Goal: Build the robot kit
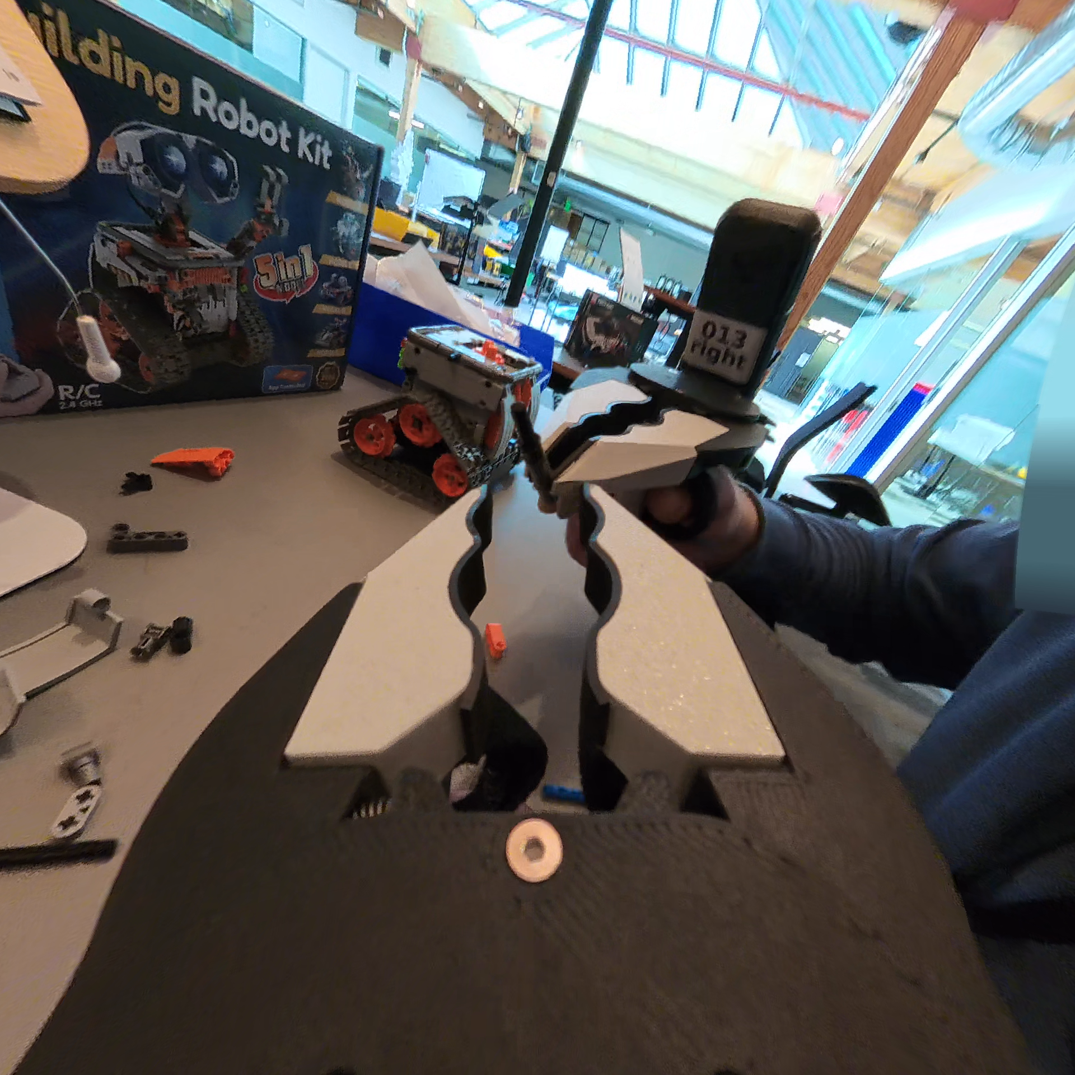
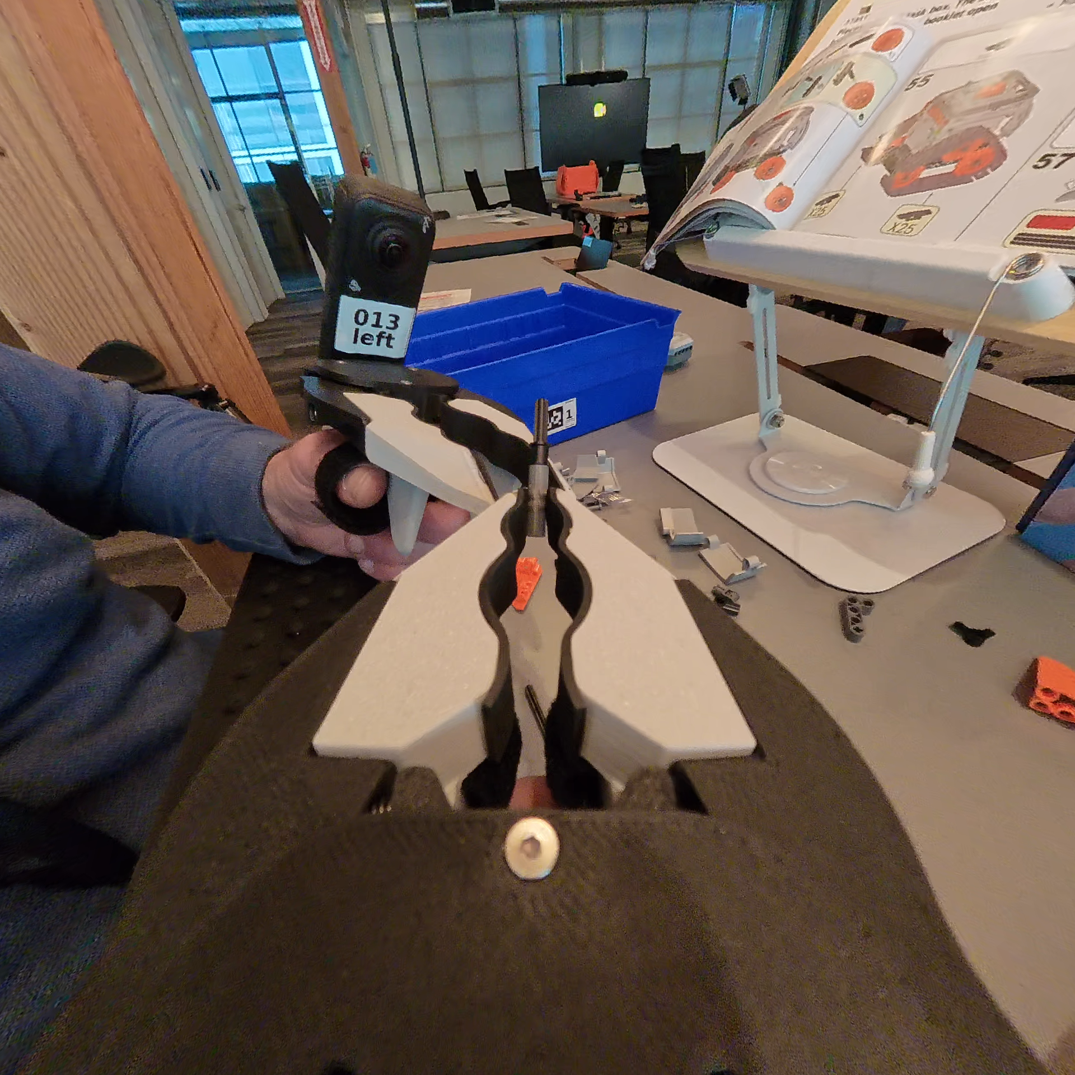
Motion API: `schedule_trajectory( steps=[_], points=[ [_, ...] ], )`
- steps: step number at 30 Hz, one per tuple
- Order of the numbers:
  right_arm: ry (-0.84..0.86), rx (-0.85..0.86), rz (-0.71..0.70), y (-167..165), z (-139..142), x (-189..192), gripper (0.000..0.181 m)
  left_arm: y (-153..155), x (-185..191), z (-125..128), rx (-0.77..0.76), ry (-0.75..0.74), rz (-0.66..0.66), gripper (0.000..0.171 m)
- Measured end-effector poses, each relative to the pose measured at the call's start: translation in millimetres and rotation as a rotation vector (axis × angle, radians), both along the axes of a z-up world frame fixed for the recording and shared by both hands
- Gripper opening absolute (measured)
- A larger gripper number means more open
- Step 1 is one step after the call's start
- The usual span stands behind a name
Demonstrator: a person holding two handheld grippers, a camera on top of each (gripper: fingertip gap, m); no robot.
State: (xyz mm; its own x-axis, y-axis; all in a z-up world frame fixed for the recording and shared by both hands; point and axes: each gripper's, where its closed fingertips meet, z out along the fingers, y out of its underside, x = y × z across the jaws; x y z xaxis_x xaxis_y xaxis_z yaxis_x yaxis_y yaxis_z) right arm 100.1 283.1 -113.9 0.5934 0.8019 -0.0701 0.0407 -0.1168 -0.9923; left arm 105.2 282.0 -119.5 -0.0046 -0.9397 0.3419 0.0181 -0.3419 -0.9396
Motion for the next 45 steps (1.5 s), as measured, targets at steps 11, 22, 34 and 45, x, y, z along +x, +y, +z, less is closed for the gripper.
schedule_trajectory(
  steps=[11, 22, 34, 45],
  points=[
    [-0.008, 0.016, 0.050, -6, 0, -7, 0.004, -6, -2, 16, -0.066, -0.109, -0.059, 0.009],
    [-0.025, 0.036, -0.004, 0, 7, 12, 0.010, 12, -3, 3, 0.311, 0.168, 0.124, 0.005],
    [-0.129, 0.059, -0.083, 5, 0, 2, 0.014, 23, 7, -17, 0.979, 0.537, 0.351, 0.005],
    [0.049, -0.056, -0.058, 10, 6, 17, 0.001, 21, 8, -5, 1.090, 0.505, 0.405, 0.011]
  ],
)
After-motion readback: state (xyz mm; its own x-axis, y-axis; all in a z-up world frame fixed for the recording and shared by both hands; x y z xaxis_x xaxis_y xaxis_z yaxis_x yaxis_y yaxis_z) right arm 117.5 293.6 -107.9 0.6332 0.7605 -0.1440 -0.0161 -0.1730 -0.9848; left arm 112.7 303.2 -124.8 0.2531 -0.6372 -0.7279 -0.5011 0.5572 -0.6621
